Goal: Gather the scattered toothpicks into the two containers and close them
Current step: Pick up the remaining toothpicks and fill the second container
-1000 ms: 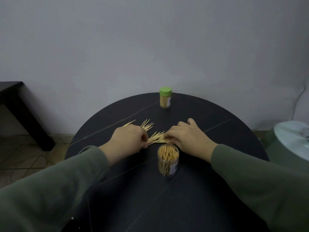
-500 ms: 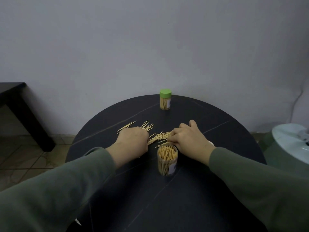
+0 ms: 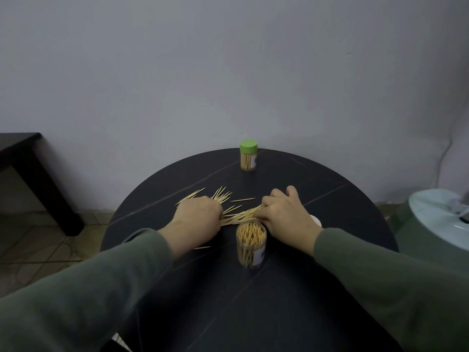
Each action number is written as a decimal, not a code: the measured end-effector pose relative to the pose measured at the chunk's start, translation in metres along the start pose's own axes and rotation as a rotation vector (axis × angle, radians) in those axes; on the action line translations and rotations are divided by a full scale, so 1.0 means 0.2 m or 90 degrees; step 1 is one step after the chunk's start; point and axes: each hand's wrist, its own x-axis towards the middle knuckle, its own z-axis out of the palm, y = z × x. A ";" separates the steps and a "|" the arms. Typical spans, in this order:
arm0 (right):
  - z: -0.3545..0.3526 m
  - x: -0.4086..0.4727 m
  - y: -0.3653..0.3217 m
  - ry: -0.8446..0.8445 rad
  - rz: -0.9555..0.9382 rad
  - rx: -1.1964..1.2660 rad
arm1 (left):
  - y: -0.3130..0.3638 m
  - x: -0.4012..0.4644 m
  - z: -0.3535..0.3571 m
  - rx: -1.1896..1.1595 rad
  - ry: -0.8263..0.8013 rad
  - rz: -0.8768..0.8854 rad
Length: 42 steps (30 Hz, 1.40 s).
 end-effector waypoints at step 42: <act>-0.10 -0.15 -0.11 0.093 0.171 0.981 | 0.14 -0.21 -0.08 -1.023 0.033 -0.038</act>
